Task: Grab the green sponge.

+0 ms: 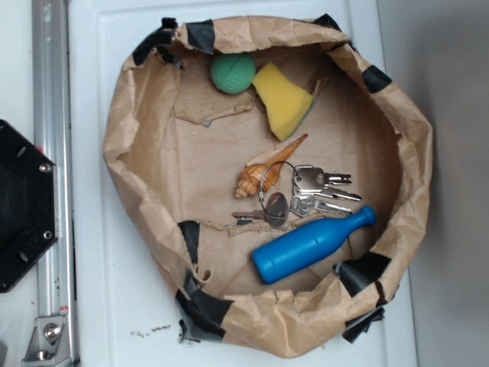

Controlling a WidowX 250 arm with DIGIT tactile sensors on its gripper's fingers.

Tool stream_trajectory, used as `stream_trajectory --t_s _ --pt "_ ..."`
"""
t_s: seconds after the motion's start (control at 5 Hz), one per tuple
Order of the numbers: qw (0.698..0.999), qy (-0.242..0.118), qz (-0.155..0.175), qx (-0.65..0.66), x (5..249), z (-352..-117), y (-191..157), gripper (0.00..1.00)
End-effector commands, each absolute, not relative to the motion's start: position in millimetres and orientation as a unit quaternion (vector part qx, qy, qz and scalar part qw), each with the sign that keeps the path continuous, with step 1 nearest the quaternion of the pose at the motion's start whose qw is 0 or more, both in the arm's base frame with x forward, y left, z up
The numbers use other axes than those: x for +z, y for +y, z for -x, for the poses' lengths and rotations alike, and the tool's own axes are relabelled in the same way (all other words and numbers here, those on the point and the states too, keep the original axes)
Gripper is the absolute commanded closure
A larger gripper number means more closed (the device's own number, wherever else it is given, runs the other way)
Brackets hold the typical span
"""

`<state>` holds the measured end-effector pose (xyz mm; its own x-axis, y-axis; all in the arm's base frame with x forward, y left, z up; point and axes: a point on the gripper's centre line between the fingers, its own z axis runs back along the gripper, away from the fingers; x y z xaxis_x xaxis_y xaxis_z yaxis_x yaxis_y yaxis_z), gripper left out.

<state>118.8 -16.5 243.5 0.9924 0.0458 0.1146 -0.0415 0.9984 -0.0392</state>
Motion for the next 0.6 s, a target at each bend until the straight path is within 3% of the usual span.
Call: stream_trajectory --t_s 0.0,0.2,0.4 --pt "0.998 -0.058 0.018 0.022 243 -119 -17 0.00" --pt "0.998 -0.033 -0.053 -0.027 219 -163 1 0.00" --pt "0.993 -0.066 -0.048 -0.082 201 -204 15 0.00"
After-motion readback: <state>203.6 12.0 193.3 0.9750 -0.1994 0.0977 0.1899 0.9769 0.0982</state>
